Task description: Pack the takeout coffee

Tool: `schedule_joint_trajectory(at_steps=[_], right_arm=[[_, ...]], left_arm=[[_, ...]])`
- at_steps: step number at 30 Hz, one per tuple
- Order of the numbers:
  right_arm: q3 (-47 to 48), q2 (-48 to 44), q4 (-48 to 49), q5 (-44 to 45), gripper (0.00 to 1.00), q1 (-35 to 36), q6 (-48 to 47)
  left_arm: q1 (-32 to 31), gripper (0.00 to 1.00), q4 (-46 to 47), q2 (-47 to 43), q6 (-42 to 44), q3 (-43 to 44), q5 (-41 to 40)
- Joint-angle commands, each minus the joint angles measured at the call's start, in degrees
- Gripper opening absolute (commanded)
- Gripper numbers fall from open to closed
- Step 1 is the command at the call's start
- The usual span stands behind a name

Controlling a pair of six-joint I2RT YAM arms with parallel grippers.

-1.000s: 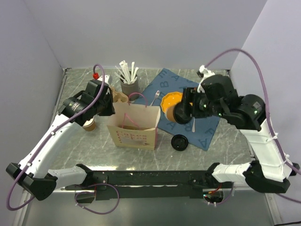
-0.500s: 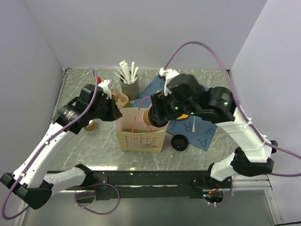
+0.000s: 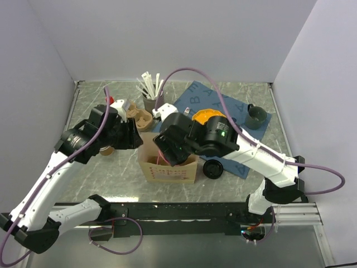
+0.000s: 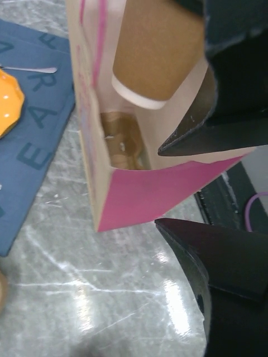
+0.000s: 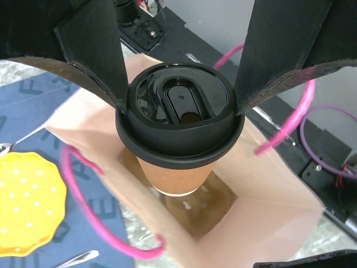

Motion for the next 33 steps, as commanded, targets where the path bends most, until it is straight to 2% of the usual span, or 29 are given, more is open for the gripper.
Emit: schedule_joint_trajectory(at_steps=[1,9,15,18,21,22,25,29,33], right_arm=[[0.4,-1.0,-4.9,4.3,0.44,4.2,2.8],[-3.2,-0.1,-5.0,7.6,0.44,9.9,7.3],[-2.9,1.3,-4.6,8.7,0.44,11.5,9.4],[-3.1,1.5,-4.6,8.8,0.44,11.9,9.8],[-3.3,1.6,-4.8,9.0,0.44,12.3,10.7],[-3.6,1.5,-4.6,9.0,0.44,12.5,10.7],[-4.8,0.9,-4.0,10.5,0.44,12.6,10.4],[-7.8,-0.6,-0.8,14.1,0.44,12.1,5.6],[-10.5,-2.1,1.7,16.6,0.44,11.3,0.9]], left_arm=[[0.0,0.55,-3.6,-4.6,-1.9,-1.3,3.1],[0.0,0.54,3.0,-8.4,-2.7,-4.6,8.8],[0.0,0.49,7.7,-9.7,-2.8,-7.5,11.9],[0.0,0.41,7.9,-8.9,-2.1,-8.1,13.2],[0.0,0.26,8.5,-8.7,-1.4,-8.2,13.1],[0.0,0.16,9.0,-8.8,-0.7,-8.1,12.8],[0.0,0.02,12.5,-9.3,2.1,-7.1,12.2],[0.0,0.01,19.5,-9.6,8.5,-6.9,12.5],[0.0,0.01,24.5,-11.5,12.0,-10.4,13.2]])
